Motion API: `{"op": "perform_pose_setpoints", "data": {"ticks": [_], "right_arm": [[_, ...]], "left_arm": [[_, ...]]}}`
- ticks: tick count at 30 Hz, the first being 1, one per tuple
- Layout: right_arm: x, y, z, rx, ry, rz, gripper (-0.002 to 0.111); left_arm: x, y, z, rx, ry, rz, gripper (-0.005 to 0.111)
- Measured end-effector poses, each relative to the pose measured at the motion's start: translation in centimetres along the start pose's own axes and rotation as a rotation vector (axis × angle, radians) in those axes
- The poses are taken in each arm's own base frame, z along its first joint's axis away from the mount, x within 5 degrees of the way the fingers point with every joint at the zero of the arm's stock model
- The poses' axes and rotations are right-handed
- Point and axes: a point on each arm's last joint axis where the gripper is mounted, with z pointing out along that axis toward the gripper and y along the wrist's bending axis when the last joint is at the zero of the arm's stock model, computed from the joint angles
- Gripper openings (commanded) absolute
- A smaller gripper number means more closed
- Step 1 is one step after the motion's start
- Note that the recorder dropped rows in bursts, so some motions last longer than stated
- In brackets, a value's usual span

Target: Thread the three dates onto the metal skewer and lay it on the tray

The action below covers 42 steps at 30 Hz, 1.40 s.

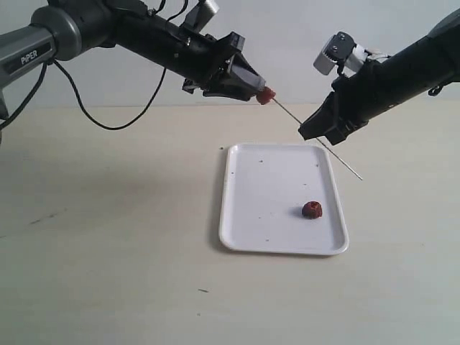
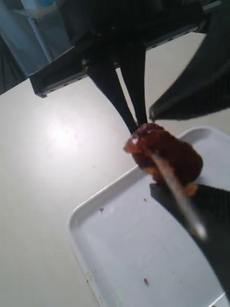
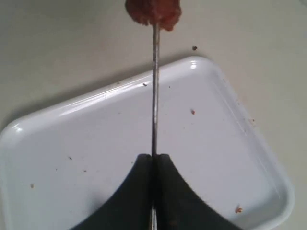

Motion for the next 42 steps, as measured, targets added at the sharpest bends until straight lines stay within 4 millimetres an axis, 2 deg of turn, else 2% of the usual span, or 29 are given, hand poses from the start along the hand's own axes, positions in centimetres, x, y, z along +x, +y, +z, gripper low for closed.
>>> {"op": "perform_pose_setpoints", "data": {"ticks": [4, 16, 23, 26, 30, 37, 42], "right_arm": [[0.0, -0.1, 0.0, 0.013, -0.003, 0.005, 0.0], [0.9, -1.7, -0.2, 0.19, 0.093, 0.127, 0.0], [0.9, -2.0, -0.7, 0.247, 0.101, 0.196, 0.0], [0.8, -2.2, -1.4, 0.301, 0.11, 0.25, 0.0], [1.4, -2.7, -2.5, 0.361, 0.139, 0.332, 0.0], [2.9, -3.9, -3.8, 0.427, 0.177, 0.429, 0.0], [3.1, -4.0, -4.0, 0.433, 0.178, 0.444, 0.0]], "left_arm": [[0.1, -0.1, 0.1, 0.006, 0.011, 0.014, 0.074], [-0.1, 0.5, 0.3, -0.026, -0.02, 0.03, 0.074], [1.1, 1.1, 1.1, -0.16, 0.117, 0.128, 0.074], [1.8, 0.6, 2.3, -0.216, 0.184, 0.183, 0.072], [2.7, -1.2, 4.6, -0.25, 0.261, 0.259, 0.064], [4.9, -5.2, 9.2, -0.305, 0.389, 0.408, 0.067], [6.7, -8.0, 12.7, -0.427, 0.447, 0.528, 0.067]]}}
